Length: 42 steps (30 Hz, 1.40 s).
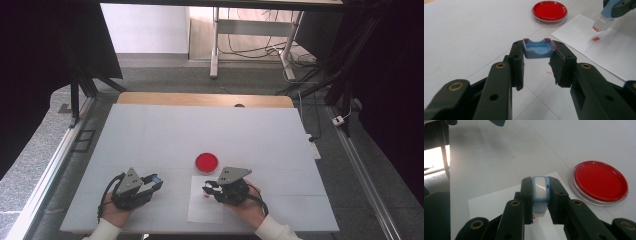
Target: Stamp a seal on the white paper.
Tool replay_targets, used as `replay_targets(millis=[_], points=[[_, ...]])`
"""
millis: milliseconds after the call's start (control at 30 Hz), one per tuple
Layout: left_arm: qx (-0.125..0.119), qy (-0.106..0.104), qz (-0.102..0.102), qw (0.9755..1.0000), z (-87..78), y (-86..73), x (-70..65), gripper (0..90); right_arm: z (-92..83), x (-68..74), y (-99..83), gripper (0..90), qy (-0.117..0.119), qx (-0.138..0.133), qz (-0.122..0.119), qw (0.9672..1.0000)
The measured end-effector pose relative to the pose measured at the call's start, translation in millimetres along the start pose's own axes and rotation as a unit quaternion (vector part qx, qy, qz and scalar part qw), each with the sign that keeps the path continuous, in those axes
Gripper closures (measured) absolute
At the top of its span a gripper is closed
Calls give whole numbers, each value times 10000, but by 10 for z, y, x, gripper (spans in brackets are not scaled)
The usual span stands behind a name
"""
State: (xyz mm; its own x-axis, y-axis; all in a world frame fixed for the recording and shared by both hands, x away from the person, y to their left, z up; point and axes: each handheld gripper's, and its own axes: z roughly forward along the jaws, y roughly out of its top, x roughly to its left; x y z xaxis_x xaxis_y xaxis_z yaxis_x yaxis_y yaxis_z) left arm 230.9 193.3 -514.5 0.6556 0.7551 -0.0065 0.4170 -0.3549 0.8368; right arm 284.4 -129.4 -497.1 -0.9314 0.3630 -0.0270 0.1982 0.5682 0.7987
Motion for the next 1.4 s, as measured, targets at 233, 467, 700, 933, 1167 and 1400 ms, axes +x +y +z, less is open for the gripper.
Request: replay_targets(millis=[233, 467, 700, 933, 1167, 1400], points=[[8, -6, 5, 10000, 3, 1, 1, 644, -96, -54, 28, 749, -52, -301, 152, 9994], [18, -3, 10, 10000, 7, 0, 1, 643, -208, -129, 57, 749, -147, -588, 342, 9976], [16, -7, 1, 10000, 12, -1, 1, 643, -262, -180, 70, 749, -239, -746, 464, 9958], [28, -20, 18, 10000, 21, -1, 0, 642, -346, -239, 92, 748, -353, -930, 540, 9936], [34, -14, 12, 10000, 29, -3, -2, 642, -406, -302, 91, 748, -432, -1043, 680, 9913], [66, -28, 16, 10000, 45, -5, 0, 643, -454, -343, 90, 748, -489, -1170, 760, 9890]])
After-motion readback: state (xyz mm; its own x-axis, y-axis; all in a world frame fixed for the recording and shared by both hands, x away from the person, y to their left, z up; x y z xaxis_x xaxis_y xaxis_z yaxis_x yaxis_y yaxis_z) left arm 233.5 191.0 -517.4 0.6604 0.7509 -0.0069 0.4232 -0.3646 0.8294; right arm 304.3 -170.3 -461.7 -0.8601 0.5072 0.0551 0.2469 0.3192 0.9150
